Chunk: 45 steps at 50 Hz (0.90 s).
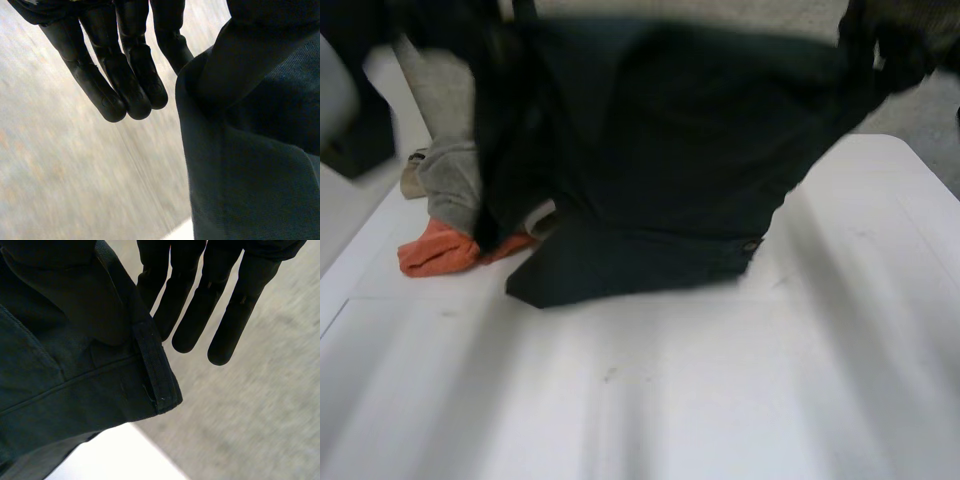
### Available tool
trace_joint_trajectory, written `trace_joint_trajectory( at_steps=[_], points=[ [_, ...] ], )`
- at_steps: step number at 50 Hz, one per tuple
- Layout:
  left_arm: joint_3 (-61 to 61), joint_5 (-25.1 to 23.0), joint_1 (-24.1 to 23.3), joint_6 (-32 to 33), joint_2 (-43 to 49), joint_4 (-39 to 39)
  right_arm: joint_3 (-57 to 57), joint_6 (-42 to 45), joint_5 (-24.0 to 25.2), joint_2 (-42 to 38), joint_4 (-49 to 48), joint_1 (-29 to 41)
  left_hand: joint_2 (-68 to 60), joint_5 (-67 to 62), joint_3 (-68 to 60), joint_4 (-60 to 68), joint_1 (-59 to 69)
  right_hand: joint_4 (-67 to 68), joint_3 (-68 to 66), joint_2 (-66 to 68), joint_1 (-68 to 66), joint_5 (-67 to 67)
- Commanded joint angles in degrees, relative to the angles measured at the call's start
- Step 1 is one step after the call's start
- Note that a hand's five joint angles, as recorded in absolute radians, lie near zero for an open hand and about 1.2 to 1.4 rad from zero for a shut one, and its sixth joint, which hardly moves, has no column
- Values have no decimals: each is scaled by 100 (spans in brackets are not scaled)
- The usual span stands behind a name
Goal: Fold the laundry.
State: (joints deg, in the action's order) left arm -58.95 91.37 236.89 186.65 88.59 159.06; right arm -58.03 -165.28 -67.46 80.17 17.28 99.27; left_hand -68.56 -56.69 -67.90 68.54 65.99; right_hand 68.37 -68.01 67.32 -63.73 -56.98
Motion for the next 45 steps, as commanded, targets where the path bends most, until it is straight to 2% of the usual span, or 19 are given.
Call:
trace_joint_trajectory(
  at_steps=[1,7,12,17,20,25,26,27,28,29,30,31,35,39,45],
  points=[
    [1287,-128,173,-296,52,-322,1116,-715,-591,-281,-120,197,-1144,-1331,-1210,1146,1401,1163,-1199,1268,-1627,-1302],
    [1905,-84,331,-323,966,-481,1567,-699,-961,-826,-111,540,-1144,-1331,-1210,1146,1401,1163,-1199,1268,-1627,-1302],
    [2256,-146,603,-541,2177,-420,1725,-261,-1637,-1493,-251,707,-1144,-1331,-1210,1146,1401,1163,-1199,1268,-1627,-1302],
    [2695,-216,762,-630,3417,-121,1602,153,-1937,-2153,-515,927,-1144,-1331,-1210,1146,1401,1163,-1199,1268,-1627,-1302],
    [3100,-225,824,-630,4209,37,1444,399,-2043,-2584,-796,1085,-1144,-1331,-1210,1146,1401,1163,-1199,1268,-1627,-1302],
    [4022,-242,1017,-683,5466,397,1321,637,-2490,-3261,-2253,1173,-1144,-1331,-1210,1146,1401,1163,-1199,1268,-1627,-1302],
    [4154,-243,1043,-709,5589,441,1321,646,-2561,-3340,-2543,1174,-1144,-1331,-1210,1146,1401,811,-847,916,-1275,-951],
    [4277,-234,1061,-727,5703,485,1330,663,-2605,-3419,-2824,1182,-1144,-1331,-1210,1146,1401,-708,672,-603,244,568],
    [4513,-216,1096,-805,5800,564,1382,690,-2623,-3585,-3323,1200,1652,1465,1586,-1650,-1395,-4187,4151,-4082,3723,4047],
    [4594,-216,1105,-867,5827,591,1426,716,-2597,-3657,-3546,1209,3512,3324,3445,-3509,-3255,-5837,5801,-5732,5373,5698],
    [4664,-234,1105,-920,5836,600,1470,760,-2553,-3736,-3687,1226,5429,5241,5362,-5427,-5172,-5837,5801,-5732,5373,5698],
    [4708,-243,1122,-973,5836,600,1505,821,-2492,-3806,-3714,1244,5856,5669,5790,-5854,-5599,-5837,5801,-5732,5373,5698],
    [4569,-208,1096,-1043,5574,591,1611,1050,-2228,-3825,-3136,1235,5856,5669,5790,-5854,-5599,-5837,5801,-5732,5373,5698],
    [3823,-155,1087,-868,4950,574,1506,910,-2035,-3526,-2082,1104,5856,5669,5790,-5854,-5599,-5837,5801,-5732,5373,5698],
    [1627,-128,1044,-271,3501,486,672,1243,-1359,-2788,-236,761,5856,5669,5790,-5854,-5599,-5837,5801,-5732,5373,5698]
  ],
)
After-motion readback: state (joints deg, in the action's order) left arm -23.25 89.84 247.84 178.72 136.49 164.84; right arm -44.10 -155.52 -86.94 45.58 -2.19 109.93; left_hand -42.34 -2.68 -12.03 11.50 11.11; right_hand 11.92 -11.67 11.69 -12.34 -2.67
